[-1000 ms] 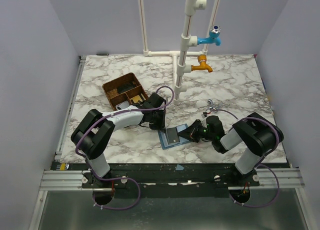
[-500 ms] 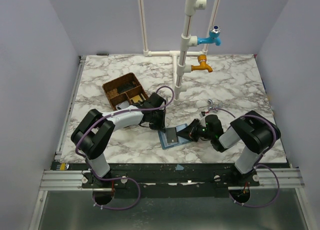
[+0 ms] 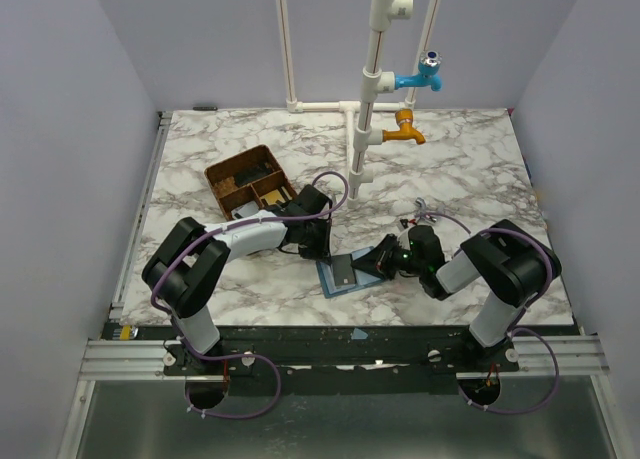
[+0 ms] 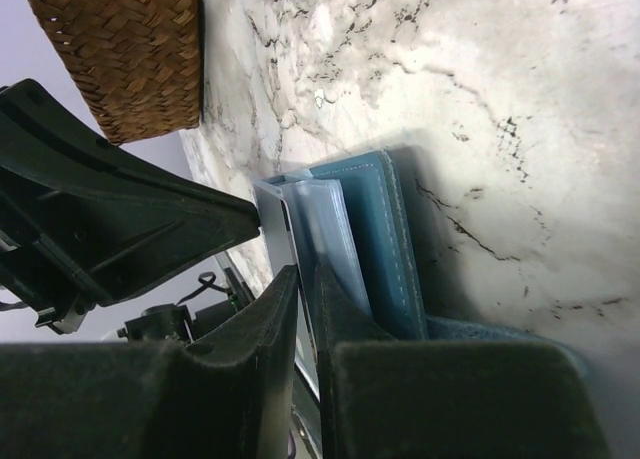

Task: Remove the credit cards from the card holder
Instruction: Remove the credit card from the card holder.

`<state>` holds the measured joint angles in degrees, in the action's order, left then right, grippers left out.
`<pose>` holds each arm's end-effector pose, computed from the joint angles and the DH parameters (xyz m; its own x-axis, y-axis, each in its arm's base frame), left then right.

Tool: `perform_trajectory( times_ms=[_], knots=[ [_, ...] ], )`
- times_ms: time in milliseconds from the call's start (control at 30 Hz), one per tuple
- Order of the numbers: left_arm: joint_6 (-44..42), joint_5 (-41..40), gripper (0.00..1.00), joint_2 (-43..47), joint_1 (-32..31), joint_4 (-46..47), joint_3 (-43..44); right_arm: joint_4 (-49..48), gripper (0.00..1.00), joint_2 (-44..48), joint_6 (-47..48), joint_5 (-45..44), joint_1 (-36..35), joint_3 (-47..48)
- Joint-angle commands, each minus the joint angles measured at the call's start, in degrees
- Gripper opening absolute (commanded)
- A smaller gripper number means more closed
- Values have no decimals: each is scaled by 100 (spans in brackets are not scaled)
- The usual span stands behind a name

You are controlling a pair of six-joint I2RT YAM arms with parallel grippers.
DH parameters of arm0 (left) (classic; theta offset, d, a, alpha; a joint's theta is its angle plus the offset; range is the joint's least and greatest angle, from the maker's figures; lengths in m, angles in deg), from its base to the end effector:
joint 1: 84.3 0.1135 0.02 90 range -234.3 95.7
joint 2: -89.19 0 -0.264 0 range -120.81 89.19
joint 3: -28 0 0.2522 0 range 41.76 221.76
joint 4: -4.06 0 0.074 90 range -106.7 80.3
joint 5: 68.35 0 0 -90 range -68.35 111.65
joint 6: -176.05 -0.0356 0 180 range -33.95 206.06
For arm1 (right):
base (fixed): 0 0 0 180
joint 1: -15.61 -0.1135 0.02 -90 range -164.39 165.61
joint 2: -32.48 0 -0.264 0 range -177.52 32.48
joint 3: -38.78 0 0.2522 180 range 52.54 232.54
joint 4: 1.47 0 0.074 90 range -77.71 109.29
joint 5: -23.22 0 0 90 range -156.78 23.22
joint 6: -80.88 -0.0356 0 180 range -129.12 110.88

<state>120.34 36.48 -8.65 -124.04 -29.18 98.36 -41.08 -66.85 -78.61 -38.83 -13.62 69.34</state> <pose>0.2501 -0.2198 0.1641 -0.9565 0.0870 -0.2783 0.2123 0.8622 -0.4600 0.2067 0.1348 0.0875 -0.8875 0.4514 -0.0921 0.1220 0.4229 0.8979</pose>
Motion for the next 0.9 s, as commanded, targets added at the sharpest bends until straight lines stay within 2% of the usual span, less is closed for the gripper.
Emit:
perform_trajectory(
  times_ms=[0, 300, 867],
  knots=[
    [-150, -244, 0, -243, -7, -405, -44, 103, 15, -74, 90, 62, 8, 18],
    [-168, -281, 0, -250, 1, -446, -70, 74, 1, -47, 85, 10, 10, -10],
    [-263, -404, 0, -302, 98, -524, -146, 1603, 1, 943, 775, -936, 24, -28]
  ],
)
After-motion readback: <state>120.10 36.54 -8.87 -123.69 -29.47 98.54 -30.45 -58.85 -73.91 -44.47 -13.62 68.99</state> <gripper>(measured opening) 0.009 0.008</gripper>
